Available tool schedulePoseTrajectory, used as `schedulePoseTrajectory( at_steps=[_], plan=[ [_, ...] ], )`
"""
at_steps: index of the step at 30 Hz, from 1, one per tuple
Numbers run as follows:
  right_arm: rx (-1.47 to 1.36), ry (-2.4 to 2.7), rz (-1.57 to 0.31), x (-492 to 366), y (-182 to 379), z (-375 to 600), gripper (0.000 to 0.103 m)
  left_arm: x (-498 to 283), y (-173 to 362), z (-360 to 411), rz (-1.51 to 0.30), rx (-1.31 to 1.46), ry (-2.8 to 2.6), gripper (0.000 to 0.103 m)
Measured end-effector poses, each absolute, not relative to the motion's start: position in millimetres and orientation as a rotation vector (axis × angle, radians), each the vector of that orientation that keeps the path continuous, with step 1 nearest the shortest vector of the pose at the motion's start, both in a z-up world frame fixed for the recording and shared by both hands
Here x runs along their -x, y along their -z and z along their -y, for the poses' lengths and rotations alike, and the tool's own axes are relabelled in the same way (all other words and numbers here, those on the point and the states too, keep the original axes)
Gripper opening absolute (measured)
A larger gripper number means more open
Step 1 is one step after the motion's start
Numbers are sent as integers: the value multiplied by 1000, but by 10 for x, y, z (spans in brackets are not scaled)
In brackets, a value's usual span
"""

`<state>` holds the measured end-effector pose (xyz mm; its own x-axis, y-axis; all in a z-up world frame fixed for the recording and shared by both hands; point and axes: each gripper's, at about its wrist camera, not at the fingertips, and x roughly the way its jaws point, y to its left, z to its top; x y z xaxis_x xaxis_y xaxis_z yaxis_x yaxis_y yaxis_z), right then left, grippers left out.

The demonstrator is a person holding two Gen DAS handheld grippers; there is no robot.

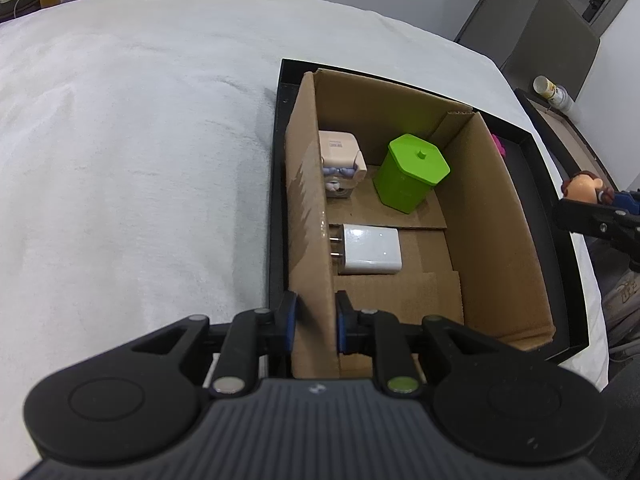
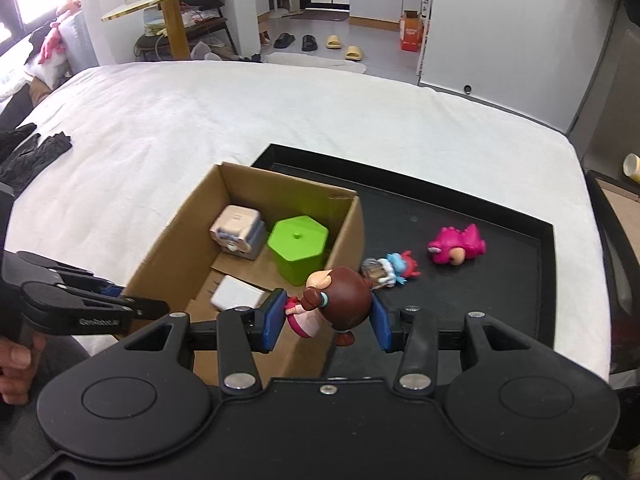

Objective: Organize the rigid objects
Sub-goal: 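Carry the doll with the right gripper into the box and release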

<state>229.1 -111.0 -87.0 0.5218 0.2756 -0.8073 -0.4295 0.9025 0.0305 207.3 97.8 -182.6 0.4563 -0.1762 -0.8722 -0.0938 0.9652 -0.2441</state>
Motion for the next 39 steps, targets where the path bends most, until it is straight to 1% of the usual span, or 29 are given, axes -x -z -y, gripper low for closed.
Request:
schedulePoseTrajectory(
  at_steps=[12, 18, 29, 39],
  plan=[
    [221, -500, -952, -2347, 958, 746, 45, -2058, 1839, -1009, -1092, 306, 56, 18],
    [238, -493, -946, -2384, 956, 656, 48, -2052, 1839, -1044, -1087, 319, 54, 18],
    [182, -436, -945, -2358, 893, 1019, 48, -2050, 1837, -1054, -1081, 320, 58, 19],
    [110, -384, -977, -2392, 1056, 1447, 48, -2050, 1832, -1050, -1082, 315, 53, 19]
  ],
)
